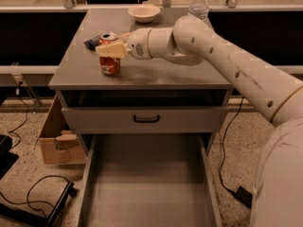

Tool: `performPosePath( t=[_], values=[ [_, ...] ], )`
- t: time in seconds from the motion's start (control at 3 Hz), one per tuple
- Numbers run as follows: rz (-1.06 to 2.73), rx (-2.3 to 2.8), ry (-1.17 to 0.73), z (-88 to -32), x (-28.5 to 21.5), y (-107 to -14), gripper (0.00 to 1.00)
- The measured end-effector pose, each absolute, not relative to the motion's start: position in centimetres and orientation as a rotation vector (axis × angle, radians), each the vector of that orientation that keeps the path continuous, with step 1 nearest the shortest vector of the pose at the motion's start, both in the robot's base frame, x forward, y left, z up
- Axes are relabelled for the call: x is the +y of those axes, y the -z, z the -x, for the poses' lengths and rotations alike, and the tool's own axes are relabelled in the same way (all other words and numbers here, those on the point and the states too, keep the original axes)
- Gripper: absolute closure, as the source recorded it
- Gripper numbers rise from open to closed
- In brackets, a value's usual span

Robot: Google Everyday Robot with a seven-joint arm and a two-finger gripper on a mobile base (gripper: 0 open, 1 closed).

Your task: Pick coke can from middle drawer and place on counter

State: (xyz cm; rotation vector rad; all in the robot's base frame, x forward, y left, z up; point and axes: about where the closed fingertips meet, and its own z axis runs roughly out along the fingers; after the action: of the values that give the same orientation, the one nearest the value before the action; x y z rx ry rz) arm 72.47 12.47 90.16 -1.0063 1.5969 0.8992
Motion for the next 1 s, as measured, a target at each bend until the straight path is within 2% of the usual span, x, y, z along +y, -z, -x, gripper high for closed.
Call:
performPosePath(
  t=[0.67,1.0],
  values=[
    [1.042,1.55,-0.876,-72.31,13.36,-90.21,0.59],
    [1.045,1.549,-0.88,-72.22,13.65,-90.17,0.35]
  ],
)
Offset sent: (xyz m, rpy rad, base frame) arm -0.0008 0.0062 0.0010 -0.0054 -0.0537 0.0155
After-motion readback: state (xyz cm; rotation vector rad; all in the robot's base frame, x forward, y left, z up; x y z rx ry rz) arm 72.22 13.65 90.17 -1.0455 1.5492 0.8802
